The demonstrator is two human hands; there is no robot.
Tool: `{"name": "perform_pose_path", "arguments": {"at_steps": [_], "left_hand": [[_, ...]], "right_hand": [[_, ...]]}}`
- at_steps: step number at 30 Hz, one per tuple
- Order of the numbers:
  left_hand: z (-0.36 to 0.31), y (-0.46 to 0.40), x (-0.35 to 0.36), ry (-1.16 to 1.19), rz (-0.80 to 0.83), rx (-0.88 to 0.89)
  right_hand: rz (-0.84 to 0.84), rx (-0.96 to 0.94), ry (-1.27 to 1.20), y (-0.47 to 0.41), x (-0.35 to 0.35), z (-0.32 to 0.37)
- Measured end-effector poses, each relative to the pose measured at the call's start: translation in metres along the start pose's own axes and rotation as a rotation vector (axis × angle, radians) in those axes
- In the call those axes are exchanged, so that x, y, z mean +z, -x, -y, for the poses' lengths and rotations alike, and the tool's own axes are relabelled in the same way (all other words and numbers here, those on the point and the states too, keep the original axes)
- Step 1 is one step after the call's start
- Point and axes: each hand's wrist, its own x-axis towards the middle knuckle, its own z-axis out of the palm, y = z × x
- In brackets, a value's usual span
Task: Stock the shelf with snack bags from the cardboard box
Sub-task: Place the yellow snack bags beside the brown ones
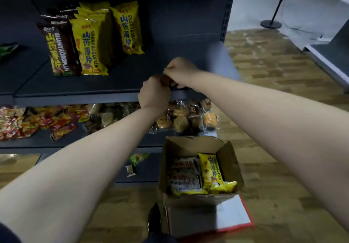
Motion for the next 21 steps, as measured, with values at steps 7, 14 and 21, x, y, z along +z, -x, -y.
{"name": "perform_pose_path", "arguments": {"at_steps": [7, 14, 21], "left_hand": [[0.027, 0.042, 0.061, -0.139, 0.223, 0.118], [0.068, 0.075, 0.12, -0.221, 0.651, 0.083], [0.103, 0.083, 0.149, -0.166, 0.829, -0.042]], "right_hand": [[-0.014, 0.01, -0.081, 0.051, 0.004, -0.058], [0.203, 0.137, -0.007, 0.083, 0.035, -0.144], [0.382, 0.312, 0.083, 0.088, 0.069, -0.206]]}}
